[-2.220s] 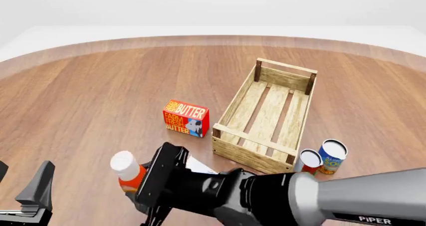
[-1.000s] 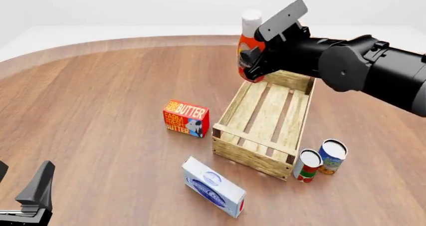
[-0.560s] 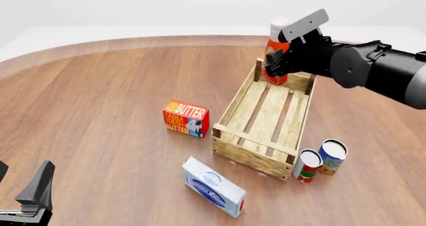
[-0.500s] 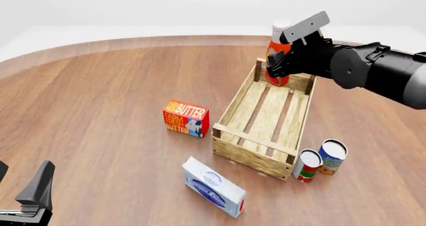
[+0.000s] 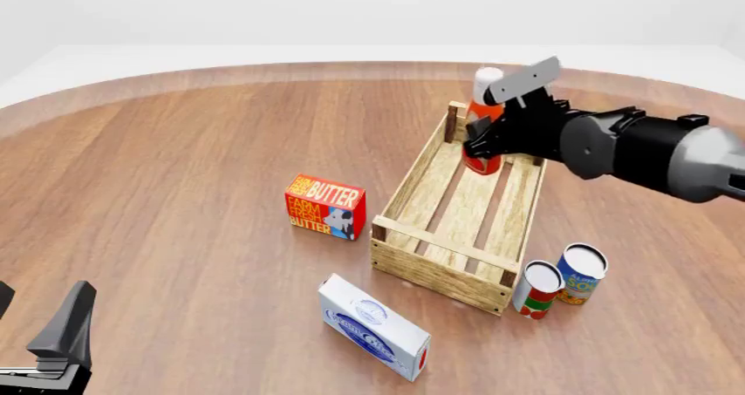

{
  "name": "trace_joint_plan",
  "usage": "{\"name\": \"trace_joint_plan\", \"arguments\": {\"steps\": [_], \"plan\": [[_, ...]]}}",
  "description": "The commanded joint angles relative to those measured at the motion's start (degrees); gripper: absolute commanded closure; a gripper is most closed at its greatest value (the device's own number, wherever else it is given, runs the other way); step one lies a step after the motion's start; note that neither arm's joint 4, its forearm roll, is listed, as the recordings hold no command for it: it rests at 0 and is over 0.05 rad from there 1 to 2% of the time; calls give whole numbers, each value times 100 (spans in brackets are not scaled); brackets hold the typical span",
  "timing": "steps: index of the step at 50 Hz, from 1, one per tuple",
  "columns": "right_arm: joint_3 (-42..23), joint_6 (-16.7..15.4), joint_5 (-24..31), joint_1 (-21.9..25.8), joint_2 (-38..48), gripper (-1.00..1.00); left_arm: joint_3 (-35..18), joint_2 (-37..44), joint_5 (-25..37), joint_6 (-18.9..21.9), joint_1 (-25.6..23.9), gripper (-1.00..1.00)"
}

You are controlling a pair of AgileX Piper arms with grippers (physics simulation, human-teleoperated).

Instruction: Pick up the ketchup, and put it in the wooden tray.

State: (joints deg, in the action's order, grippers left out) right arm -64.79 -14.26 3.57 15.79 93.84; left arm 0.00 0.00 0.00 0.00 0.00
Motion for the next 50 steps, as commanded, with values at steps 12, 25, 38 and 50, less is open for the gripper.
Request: {"name": "trace_joint_plan", "arguments": {"steps": [12, 25, 38, 50], "plan": [[349, 303, -417, 124, 184, 100, 0, 0, 0, 0, 0, -100], [549, 359, -577, 159, 187, 100, 0, 0, 0, 0, 0, -100], [802, 439, -829, 227, 272, 100, 0, 0, 0, 0, 0, -100], [873, 480, -940, 262, 365, 100, 0, 0, 0, 0, 0, -100]]}}
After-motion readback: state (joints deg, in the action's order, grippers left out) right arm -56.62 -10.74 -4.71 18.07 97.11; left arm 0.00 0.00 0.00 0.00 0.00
